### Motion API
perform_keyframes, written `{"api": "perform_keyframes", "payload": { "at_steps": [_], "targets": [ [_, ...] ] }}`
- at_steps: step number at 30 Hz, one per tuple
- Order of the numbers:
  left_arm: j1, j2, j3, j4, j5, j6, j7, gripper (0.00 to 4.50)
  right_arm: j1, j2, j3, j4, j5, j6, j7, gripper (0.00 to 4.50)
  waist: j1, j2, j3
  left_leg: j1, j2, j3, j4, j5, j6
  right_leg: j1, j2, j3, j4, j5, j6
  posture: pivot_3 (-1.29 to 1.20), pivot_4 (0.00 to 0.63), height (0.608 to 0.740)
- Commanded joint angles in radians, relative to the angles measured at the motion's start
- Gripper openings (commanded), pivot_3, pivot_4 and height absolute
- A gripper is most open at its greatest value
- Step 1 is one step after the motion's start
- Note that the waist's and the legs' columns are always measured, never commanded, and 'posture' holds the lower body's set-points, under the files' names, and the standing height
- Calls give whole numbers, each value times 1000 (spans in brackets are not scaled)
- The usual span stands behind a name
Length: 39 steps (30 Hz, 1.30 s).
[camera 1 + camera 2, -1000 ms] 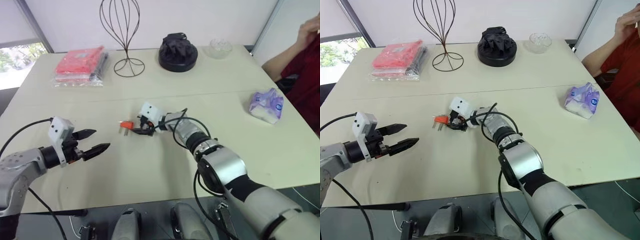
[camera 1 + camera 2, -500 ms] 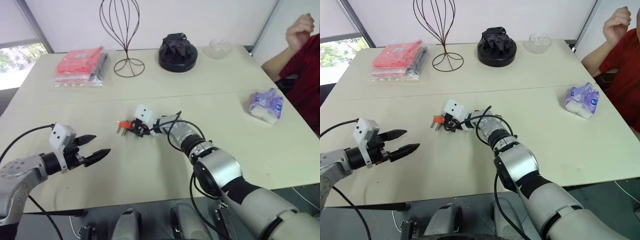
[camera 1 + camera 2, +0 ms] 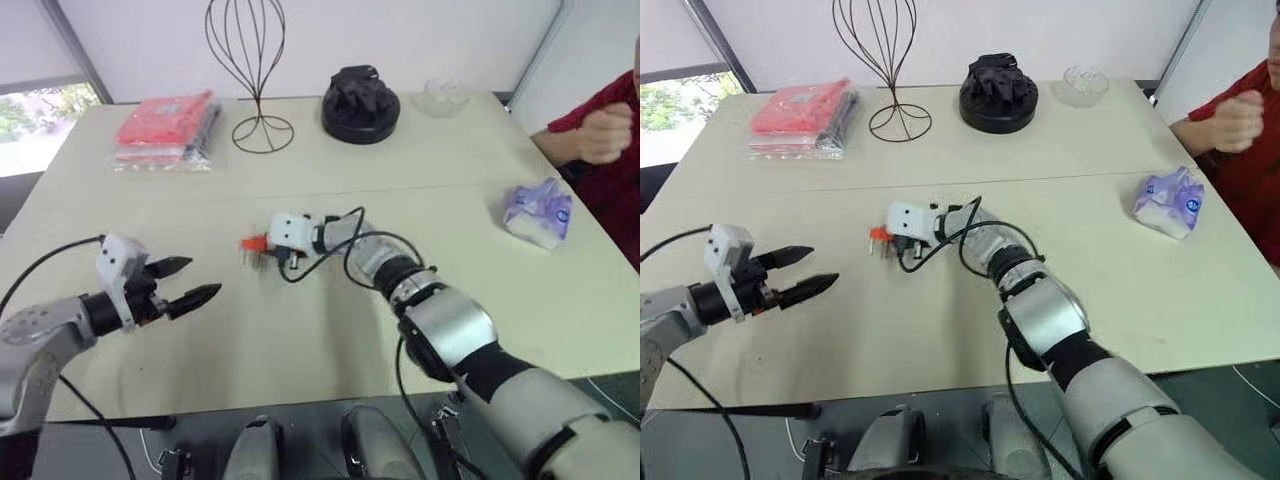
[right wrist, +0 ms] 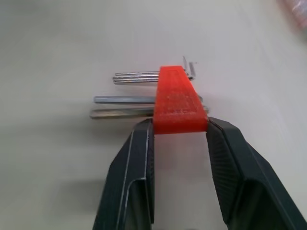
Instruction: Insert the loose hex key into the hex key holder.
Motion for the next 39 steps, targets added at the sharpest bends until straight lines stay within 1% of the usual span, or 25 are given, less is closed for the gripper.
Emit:
{"api": "perform_keyframes", "payload": {
  "at_steps": [1, 4, 6, 9, 13, 18, 23, 30, 39],
  "targets": [
    [-181, 54, -8, 150, -28, -2, -96, 4500, -104, -124, 73, -151, -112, -236, -155, 973, -3, 0, 0, 0, -1, 0, 0, 0, 0, 0, 0, 0, 0, 0, 0, 0, 150, 740],
    [-363, 56, -74, 308, 2, -21, -181, 4500, -127, -245, 118, -245, -196, -379, -281, 973, -6, -1, 0, 0, -1, 0, 0, 0, -1, -1, 1, 0, 0, 0, 0, 0, 150, 740],
    [-474, 37, -126, 417, 42, -59, -228, 4500, -128, -320, 133, -298, -222, -449, -301, 973, -9, -1, 0, 0, -1, 1, -1, 2, -3, 0, 2, 0, 0, 0, 0, 0, 150, 740],
    [-591, -10, -190, 533, 88, -111, -285, 4500, -133, -403, 143, -366, -232, -530, -302, 973, -10, -1, 0, 0, -1, 2, 0, 2, -4, -1, 3, 1, 0, 0, 0, 0, 150, 740],
    [-721, -120, -249, 636, 107, -151, -346, 4500, -152, -477, 121, -441, -177, -605, -264, 973, -7, -1, 0, 0, 0, 3, 0, 2, -4, -1, 4, 2, 1, 0, 0, 0, 150, 740],
    [-803, -213, -288, 694, 120, -163, -416, 4500, -156, -499, 107, -445, -150, -577, -247, 973, -10, -1, 0, 0, 1, 4, 1, 2, -4, -1, 4, 2, 1, 0, 0, 0, 150, 740],
    [-887, -280, -299, 785, 134, -183, -455, 4500, -142, -500, 87, -445, -104, -532, -239, 973, -6, -1, 0, 1, 1, 4, 1, 3, -4, -1, 5, 2, 2, 0, 0, 0, 150, 740],
    [-998, -330, -284, 938, 175, -252, -467, 4500, -114, -495, 74, -466, -56, -488, -225, 973, -6, -1, 0, 0, 1, 4, 2, 3, -5, -1, 5, 2, 2, 0, 0, 0, 150, 740],
    [-1055, -383, -259, 1036, 189, -304, -455, 4500, -69, -481, 60, -527, -21, -446, -204, 973, -6, -1, 0, 0, 1, 3, 2, 3, -5, -1, 5, 2, 2, 0, 0, 0, 150, 740]
  ]
}}
